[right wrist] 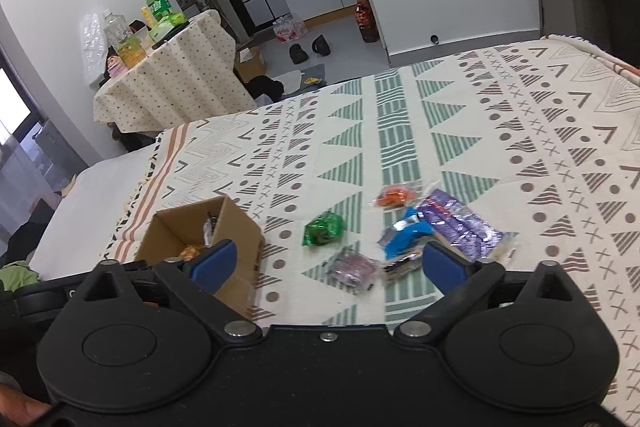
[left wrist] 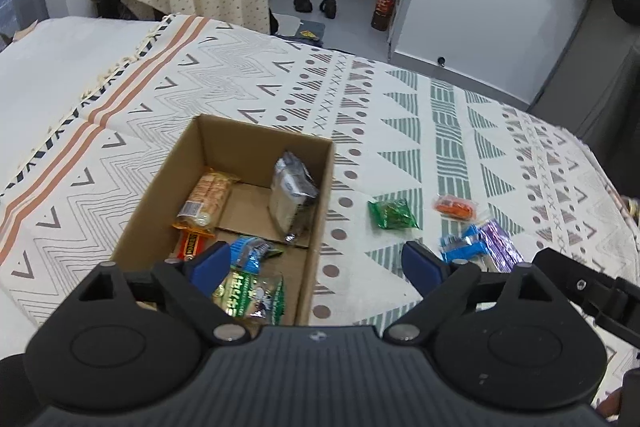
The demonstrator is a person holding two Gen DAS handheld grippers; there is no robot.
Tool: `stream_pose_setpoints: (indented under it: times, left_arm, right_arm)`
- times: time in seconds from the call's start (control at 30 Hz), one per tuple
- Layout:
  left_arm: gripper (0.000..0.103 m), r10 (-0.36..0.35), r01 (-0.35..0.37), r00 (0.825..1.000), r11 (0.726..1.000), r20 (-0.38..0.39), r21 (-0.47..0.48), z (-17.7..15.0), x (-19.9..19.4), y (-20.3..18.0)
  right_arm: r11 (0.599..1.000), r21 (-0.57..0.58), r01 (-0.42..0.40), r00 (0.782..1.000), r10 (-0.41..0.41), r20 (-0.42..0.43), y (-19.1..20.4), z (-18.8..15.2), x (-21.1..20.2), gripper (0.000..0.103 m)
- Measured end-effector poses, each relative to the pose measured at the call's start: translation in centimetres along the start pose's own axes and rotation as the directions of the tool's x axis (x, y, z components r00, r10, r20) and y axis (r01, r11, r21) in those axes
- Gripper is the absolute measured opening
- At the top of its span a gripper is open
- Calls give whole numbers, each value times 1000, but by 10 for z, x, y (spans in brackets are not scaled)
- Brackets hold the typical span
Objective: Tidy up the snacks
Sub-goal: 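Move both open tools back over the remaining snacks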
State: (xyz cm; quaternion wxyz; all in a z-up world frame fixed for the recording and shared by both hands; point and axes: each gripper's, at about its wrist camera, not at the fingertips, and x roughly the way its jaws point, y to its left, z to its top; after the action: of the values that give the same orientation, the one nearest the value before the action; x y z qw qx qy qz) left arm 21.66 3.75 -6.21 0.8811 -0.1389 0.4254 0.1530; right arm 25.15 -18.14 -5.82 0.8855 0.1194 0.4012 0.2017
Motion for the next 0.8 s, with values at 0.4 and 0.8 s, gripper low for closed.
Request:
stream_pose_setpoints:
  times: [0.4, 0.8]
  left_arm:
    - [103, -24, 24, 1000, 1000, -18, -1, -10, -1, -25]
    - [102, -61, 62, 998, 998, -28, 32, -20, 0, -55]
  right_arm:
    - [999, 26, 19, 1000, -19, 2, -40, -7, -9, 103]
    - [997, 76, 17, 1000, -16, -14, -76, -18, -10, 103]
